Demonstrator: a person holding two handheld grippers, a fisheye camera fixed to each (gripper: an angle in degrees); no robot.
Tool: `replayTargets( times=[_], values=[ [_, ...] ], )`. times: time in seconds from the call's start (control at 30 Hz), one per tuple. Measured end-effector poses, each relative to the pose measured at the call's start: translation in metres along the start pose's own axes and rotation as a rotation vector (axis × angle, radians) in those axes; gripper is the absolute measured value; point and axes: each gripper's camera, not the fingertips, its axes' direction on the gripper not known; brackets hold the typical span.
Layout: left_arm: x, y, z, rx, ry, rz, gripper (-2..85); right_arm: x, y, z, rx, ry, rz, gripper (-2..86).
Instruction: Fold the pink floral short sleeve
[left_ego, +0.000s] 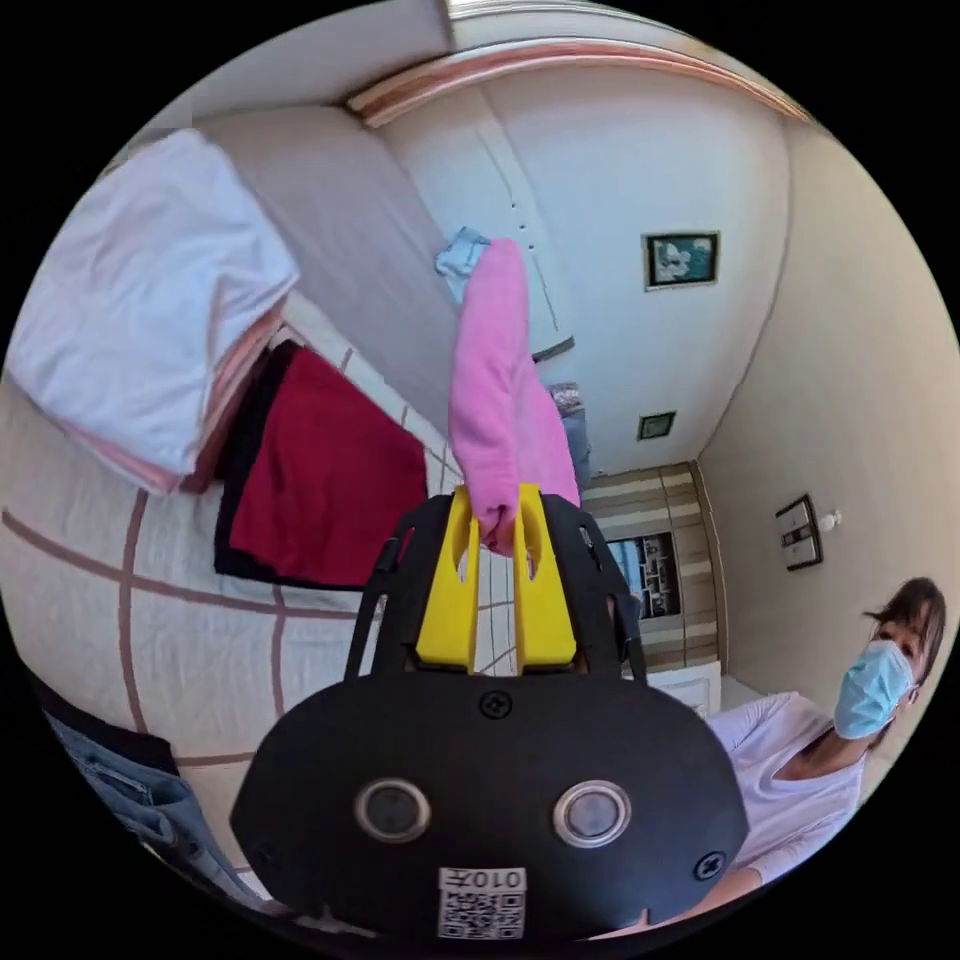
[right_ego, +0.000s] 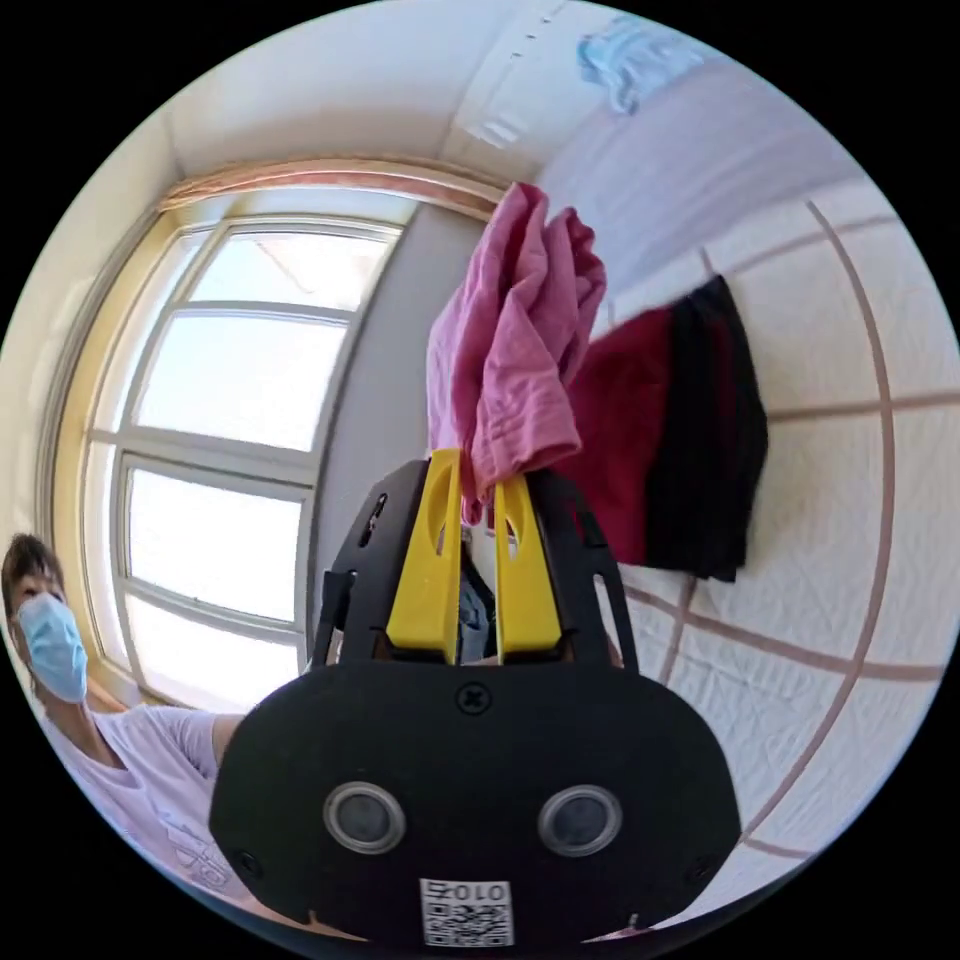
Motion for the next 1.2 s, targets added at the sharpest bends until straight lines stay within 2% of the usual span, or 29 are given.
replayTargets(
  times=[0.07,0.13,0.2,0.33,0.43,0.63,0.77,0.83,0.97,1.03,1.1,1.2],
  values=[
    [-0.072,0.005,0.031,-0.031,-0.031,-0.164,8.7,0.053,0.011,0.030,-0.047,0.020,0.200,6.4],
    [-0.119,0.008,0.049,0.034,0.132,-0.201,8.6,0.054,0.015,0.036,-0.008,-0.048,0.198,6.4],
    [-0.117,-0.001,0.059,0.042,0.126,-0.165,8.6,0.033,0.012,0.039,-0.008,0.020,0.146,6.4],
    [-0.071,-0.034,0.085,-0.004,-0.042,-0.007,8.6,0.009,0.010,0.038,0.036,0.028,0.156,6.4],
    [-0.064,-0.043,0.113,-0.019,-0.171,-0.014,8.6,0.006,0.010,0.048,0.007,0.097,0.172,6.4],
    [-0.089,-0.037,0.167,0.064,-0.085,-0.071,8.6,-0.019,0.012,0.056,0.006,0.191,0.126,5.9],
    [-0.076,-0.021,0.186,0.147,-0.033,-0.056,8.8,-0.034,0.015,0.034,0.003,0.043,0.162,5.6],
    [-0.041,0.012,0.185,0.236,-0.081,-0.002,8.6,-0.055,0.023,0.009,-0.009,0.095,0.104,5.1],
    [0.054,0.086,0.224,0.160,-0.230,0.245,7.2,-0.114,0.082,-0.061,-0.096,0.338,-0.033,4.7],
    [0.139,0.155,0.262,0.099,-0.470,0.468,5.6,-0.147,0.123,-0.090,-0.142,0.459,-0.099,4.6],
    [0.193,0.209,0.285,0.103,-0.606,0.588,4.4,-0.184,0.166,-0.118,-0.193,0.580,-0.164,4.4],
    [0.262,0.277,0.312,0.118,-0.689,0.708,2.2,-0.246,0.233,-0.163,-0.219,0.701,-0.247,3.8]
  ],
)
